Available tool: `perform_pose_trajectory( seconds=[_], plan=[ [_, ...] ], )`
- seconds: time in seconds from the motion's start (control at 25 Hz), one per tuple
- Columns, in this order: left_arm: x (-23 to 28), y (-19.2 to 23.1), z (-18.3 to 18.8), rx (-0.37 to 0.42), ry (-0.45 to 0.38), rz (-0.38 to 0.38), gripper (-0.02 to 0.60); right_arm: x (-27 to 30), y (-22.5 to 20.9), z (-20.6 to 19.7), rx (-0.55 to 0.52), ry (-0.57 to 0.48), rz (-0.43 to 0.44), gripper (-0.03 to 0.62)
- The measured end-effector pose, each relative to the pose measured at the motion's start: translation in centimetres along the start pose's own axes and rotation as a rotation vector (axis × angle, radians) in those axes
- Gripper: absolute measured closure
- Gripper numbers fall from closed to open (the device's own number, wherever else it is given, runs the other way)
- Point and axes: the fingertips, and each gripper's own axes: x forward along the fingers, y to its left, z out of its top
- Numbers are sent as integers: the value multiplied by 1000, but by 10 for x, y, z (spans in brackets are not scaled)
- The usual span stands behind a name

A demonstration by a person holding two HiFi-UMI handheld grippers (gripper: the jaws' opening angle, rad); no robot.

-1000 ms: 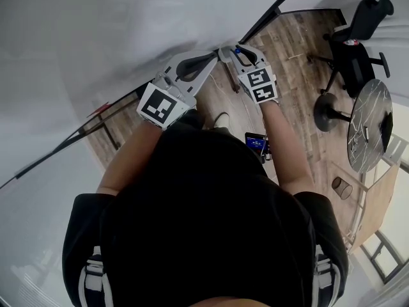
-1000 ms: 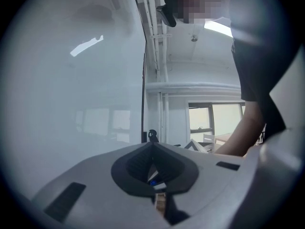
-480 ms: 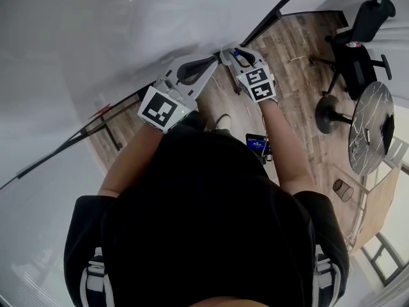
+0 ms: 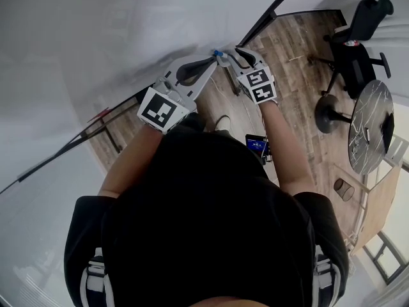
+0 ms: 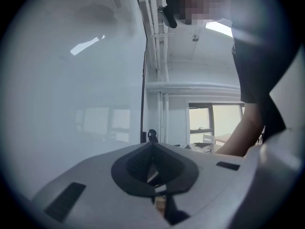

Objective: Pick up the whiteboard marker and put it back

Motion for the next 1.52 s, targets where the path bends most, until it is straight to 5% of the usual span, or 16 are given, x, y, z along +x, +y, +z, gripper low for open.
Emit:
perform_pose_trajectory(
  seconds=[0.44, 0.96, 1.52],
  plan=[
    [5, -7, 6, 18, 2, -11, 578, -50, -5, 43, 101, -155, 12, 485],
    [19, -24, 16, 36, -19, -37, 578, -145, 12, 124, 95, -416, 54, 505],
    [15, -54, 24, 41, -40, -59, 578, -202, 41, 133, 25, -531, 61, 592]
  ],
)
